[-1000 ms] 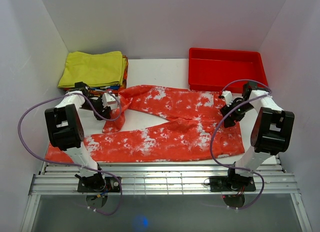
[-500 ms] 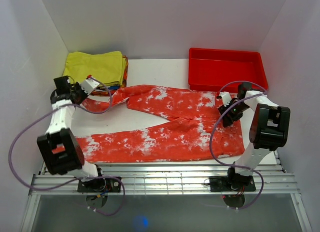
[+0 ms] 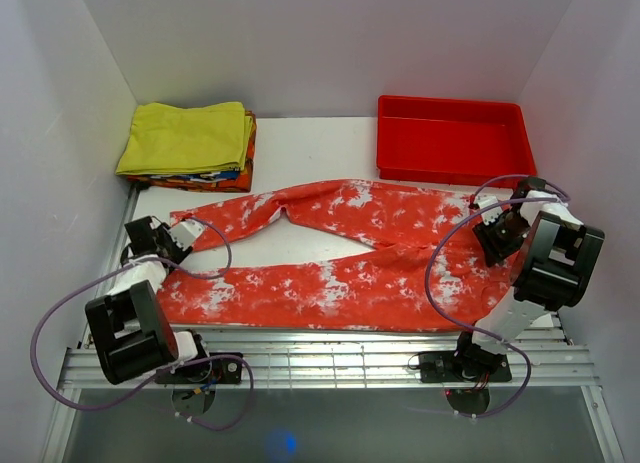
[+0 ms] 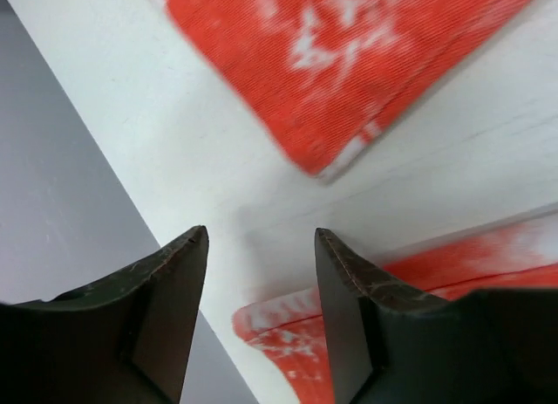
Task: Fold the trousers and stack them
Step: Flatten the trousers out, then fold the trousers
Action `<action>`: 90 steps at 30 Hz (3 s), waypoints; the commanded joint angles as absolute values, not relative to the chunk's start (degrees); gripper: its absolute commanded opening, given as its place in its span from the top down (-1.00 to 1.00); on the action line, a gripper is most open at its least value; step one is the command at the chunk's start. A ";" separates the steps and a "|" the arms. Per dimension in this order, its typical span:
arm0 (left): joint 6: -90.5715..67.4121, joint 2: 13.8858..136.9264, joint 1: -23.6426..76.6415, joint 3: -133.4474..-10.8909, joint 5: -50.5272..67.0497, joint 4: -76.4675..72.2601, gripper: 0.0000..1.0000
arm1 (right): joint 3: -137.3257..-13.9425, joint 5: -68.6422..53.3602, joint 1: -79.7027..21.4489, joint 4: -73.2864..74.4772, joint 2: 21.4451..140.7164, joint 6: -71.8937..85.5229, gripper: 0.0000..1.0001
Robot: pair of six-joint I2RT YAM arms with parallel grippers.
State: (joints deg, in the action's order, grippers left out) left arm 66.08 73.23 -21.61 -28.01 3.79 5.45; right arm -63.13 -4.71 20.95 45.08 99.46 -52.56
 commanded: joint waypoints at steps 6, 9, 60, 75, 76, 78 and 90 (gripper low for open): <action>56.08 72.86 -28.30 -50.34 23.54 33.56 -0.31 | -60.11 -5.44 22.76 53.78 95.19 -63.54 -0.05; 51.16 74.52 -27.86 -57.55 30.48 37.43 -0.33 | -63.87 -10.27 22.59 56.24 94.83 -64.08 -0.06; 52.65 108.79 -33.22 -94.91 37.35 55.36 -0.82 | -80.14 -24.87 19.78 54.93 93.06 -66.53 -0.71; 47.29 111.27 -33.31 -96.69 42.10 56.34 -0.65 | -98.95 -29.53 19.95 59.68 116.26 -81.30 -0.29; 47.20 110.92 -33.31 -95.64 42.19 56.16 -0.65 | -99.49 -29.44 19.95 60.03 117.24 -81.73 -0.29; 47.11 110.31 -33.31 -94.75 42.28 56.16 -0.65 | -99.76 -29.01 19.78 58.81 119.26 -81.65 -0.32; 58.40 108.89 -34.19 -94.04 44.81 56.51 -0.86 | -86.84 -23.12 18.46 49.03 122.17 -86.91 0.19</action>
State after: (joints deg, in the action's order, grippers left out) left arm 50.70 112.49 -33.67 -91.88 40.14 55.13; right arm -89.78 -26.11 19.09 48.95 120.68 -81.47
